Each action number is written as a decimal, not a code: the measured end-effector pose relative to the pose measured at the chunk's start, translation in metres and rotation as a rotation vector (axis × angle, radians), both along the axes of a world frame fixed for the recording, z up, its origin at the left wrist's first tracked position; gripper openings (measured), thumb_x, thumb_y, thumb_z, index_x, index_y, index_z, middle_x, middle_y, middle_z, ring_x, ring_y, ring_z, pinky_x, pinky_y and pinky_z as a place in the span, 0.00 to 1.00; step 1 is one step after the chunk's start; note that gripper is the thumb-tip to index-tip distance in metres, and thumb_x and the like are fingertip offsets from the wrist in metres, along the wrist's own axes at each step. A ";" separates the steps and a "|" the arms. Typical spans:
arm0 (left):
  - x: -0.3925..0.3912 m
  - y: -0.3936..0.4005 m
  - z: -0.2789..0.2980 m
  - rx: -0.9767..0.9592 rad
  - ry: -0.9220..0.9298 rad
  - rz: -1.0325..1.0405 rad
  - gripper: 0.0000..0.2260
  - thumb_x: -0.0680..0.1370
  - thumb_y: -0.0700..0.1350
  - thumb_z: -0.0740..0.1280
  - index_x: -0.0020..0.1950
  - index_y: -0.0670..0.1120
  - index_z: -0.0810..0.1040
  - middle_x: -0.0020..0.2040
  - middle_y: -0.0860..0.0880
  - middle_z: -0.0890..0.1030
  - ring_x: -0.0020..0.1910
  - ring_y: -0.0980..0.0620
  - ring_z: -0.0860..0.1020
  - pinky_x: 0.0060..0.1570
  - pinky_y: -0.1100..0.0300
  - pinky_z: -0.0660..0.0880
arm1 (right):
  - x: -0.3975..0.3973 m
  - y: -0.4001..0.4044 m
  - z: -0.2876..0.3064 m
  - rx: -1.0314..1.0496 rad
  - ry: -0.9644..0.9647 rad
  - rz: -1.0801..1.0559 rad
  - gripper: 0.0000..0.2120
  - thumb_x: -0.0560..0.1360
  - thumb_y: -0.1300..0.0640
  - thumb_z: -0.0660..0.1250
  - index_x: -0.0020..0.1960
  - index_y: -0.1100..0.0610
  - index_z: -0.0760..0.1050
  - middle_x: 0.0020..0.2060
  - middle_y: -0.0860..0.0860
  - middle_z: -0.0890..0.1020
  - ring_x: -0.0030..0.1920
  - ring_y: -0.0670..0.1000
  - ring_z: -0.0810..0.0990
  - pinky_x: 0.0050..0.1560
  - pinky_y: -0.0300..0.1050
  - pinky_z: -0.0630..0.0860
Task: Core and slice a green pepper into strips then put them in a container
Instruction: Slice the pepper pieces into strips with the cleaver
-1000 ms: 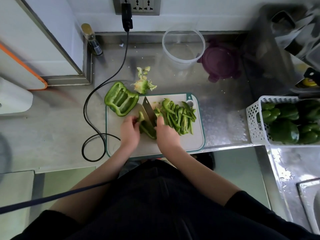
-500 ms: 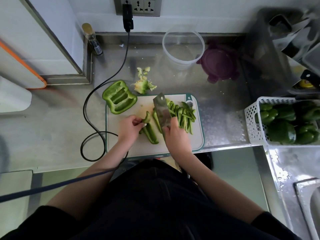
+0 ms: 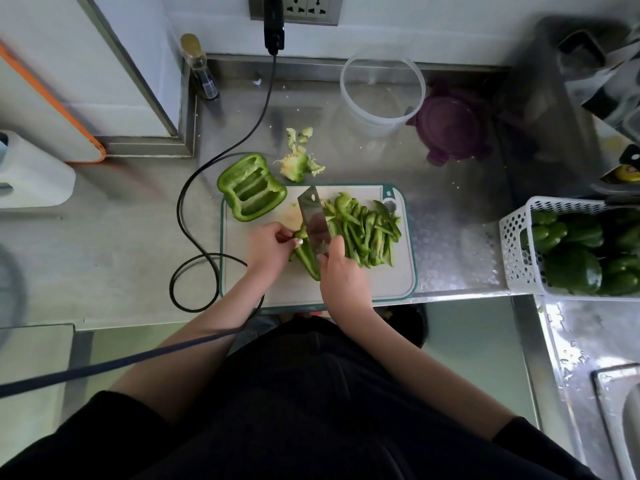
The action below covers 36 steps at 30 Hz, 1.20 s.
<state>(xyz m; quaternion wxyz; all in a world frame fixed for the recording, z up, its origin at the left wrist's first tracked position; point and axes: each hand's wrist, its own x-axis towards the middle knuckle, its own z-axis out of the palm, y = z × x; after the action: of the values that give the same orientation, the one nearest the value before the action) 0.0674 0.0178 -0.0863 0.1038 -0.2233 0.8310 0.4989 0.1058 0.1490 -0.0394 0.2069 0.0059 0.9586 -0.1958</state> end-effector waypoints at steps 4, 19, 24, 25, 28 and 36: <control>0.000 0.001 0.000 0.034 -0.004 0.022 0.06 0.71 0.36 0.73 0.42 0.43 0.77 0.39 0.47 0.79 0.39 0.50 0.77 0.41 0.58 0.75 | 0.000 0.000 -0.001 0.018 0.011 0.008 0.08 0.83 0.58 0.52 0.60 0.59 0.60 0.29 0.52 0.72 0.29 0.56 0.72 0.27 0.45 0.67; 0.001 0.000 -0.001 0.066 0.005 0.022 0.05 0.71 0.36 0.73 0.42 0.42 0.78 0.37 0.53 0.78 0.35 0.62 0.74 0.33 0.73 0.70 | -0.004 0.003 0.002 -0.060 0.031 -0.029 0.10 0.83 0.54 0.52 0.58 0.60 0.61 0.27 0.50 0.69 0.30 0.58 0.73 0.29 0.47 0.69; 0.001 -0.001 -0.003 0.054 0.015 0.019 0.05 0.71 0.36 0.73 0.42 0.43 0.78 0.37 0.51 0.78 0.35 0.57 0.76 0.36 0.67 0.73 | -0.005 0.004 -0.001 -0.072 0.025 -0.023 0.10 0.83 0.55 0.52 0.59 0.61 0.61 0.27 0.48 0.67 0.30 0.56 0.71 0.30 0.45 0.65; 0.001 -0.001 -0.004 0.050 0.017 0.017 0.05 0.71 0.36 0.73 0.41 0.43 0.78 0.36 0.52 0.78 0.35 0.56 0.76 0.36 0.67 0.73 | -0.004 0.004 -0.002 -0.067 0.019 -0.019 0.10 0.83 0.55 0.52 0.60 0.61 0.61 0.27 0.48 0.67 0.31 0.56 0.71 0.30 0.45 0.66; 0.001 -0.001 -0.004 0.049 0.027 0.013 0.05 0.71 0.35 0.72 0.42 0.42 0.78 0.34 0.53 0.77 0.35 0.57 0.75 0.35 0.68 0.72 | -0.005 0.002 -0.003 -0.053 0.007 -0.015 0.12 0.83 0.54 0.52 0.62 0.61 0.61 0.27 0.48 0.66 0.31 0.56 0.71 0.31 0.47 0.69; 0.002 -0.001 -0.007 0.099 0.030 0.033 0.04 0.72 0.34 0.72 0.43 0.40 0.79 0.34 0.52 0.77 0.33 0.57 0.75 0.30 0.73 0.72 | -0.004 -0.001 -0.010 0.026 0.003 0.066 0.08 0.83 0.58 0.52 0.61 0.59 0.60 0.30 0.52 0.73 0.31 0.58 0.76 0.29 0.46 0.71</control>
<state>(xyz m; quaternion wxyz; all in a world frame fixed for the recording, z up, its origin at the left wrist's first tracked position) 0.0689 0.0166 -0.0933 0.0940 -0.2239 0.8029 0.5443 0.1019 0.1478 -0.0489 0.2117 -0.0235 0.9610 -0.1766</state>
